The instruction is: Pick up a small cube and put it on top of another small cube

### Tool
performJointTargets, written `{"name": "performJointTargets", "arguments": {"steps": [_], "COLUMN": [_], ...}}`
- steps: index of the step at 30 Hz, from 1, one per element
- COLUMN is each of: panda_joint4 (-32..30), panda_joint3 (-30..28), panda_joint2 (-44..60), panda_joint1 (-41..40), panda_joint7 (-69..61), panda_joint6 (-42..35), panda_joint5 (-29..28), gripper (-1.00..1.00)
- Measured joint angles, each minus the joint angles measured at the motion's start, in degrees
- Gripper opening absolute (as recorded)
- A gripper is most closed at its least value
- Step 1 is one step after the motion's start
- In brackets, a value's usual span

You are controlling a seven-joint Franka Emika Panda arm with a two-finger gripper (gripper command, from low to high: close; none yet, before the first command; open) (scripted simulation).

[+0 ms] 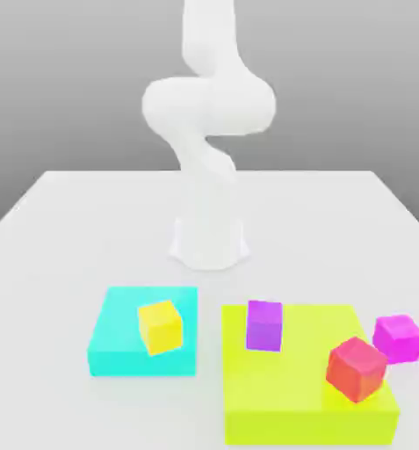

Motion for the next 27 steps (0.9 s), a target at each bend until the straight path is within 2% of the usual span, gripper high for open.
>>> {"name": "performJointTargets", "arguments": {"steps": [9, 16, 23, 27], "panda_joint4": [-5.99, -10.57, -15.02, -14.33], "panda_joint3": [1.65, 5.89, 9.05, 7.05], "panda_joint2": [19.07, 33.58, 48.19, 56.54], "panda_joint1": [14.19, 22.31, 30.5, 32.64], "panda_joint7": [-21.02, -35.73, -45.22, -43.93], "panda_joint6": [9.1, 16.08, 23.14, 29.3], "panda_joint5": [2.78, 3.07, -3.52, -7.68], "gripper": [0.0, 0.0, 0.0, 0.0]}}
